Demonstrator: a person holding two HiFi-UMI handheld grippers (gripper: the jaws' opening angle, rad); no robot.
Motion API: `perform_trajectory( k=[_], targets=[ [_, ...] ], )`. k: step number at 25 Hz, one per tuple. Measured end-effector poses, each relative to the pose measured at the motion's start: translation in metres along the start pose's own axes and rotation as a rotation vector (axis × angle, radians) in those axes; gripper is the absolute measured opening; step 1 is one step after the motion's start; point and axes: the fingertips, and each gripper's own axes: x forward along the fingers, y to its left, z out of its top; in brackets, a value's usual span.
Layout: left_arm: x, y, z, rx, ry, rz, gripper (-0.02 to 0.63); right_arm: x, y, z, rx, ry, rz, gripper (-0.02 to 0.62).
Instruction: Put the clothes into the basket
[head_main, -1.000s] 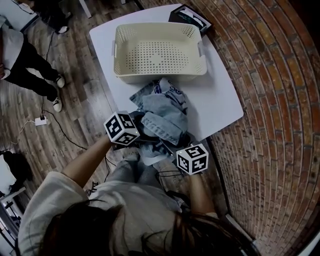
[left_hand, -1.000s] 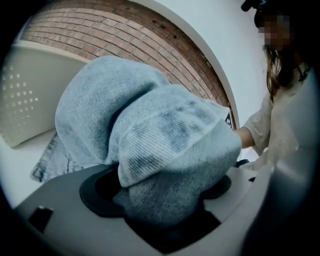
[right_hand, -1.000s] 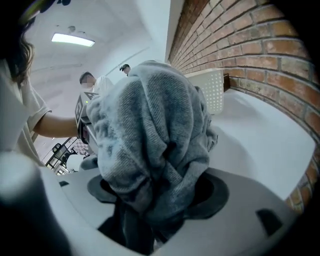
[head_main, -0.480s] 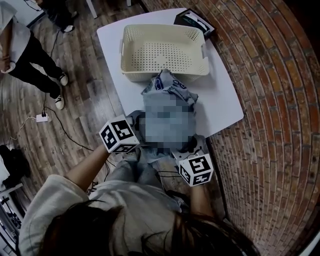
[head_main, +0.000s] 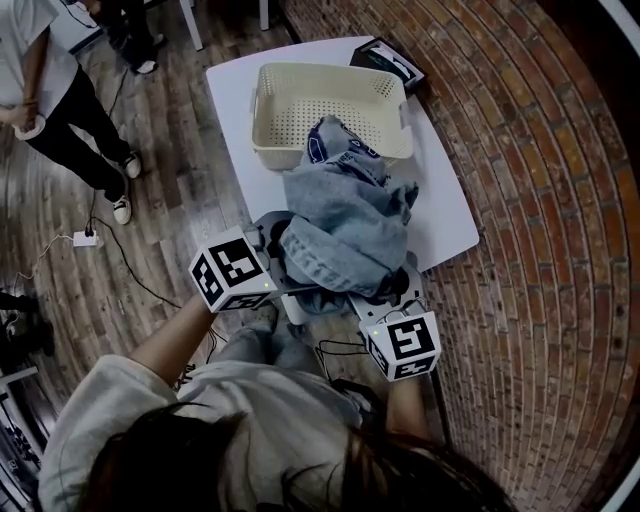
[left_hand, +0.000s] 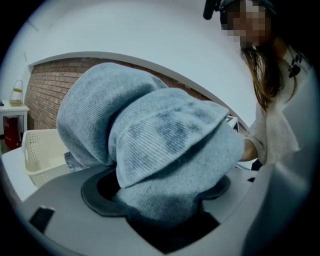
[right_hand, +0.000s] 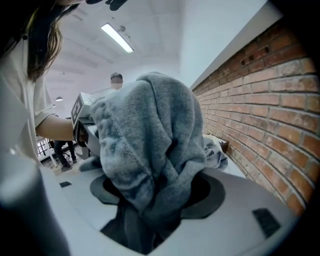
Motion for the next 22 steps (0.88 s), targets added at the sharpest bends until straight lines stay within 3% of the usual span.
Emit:
perform_trajectory(
  k=[8,22],
  targets=[
    [-0.019,-0.001,0.043,0.094,-0.054,0.075,0.394,-0.008,-0.002,0.046,-0.082,-0.078,-0.003,0.291],
    [-0.046,0.042,0.102,0.148,-0.12,0.152,0.396,0.021,-0.019,0.118,-0.163,-0.161,0.002,0.291]
  ],
)
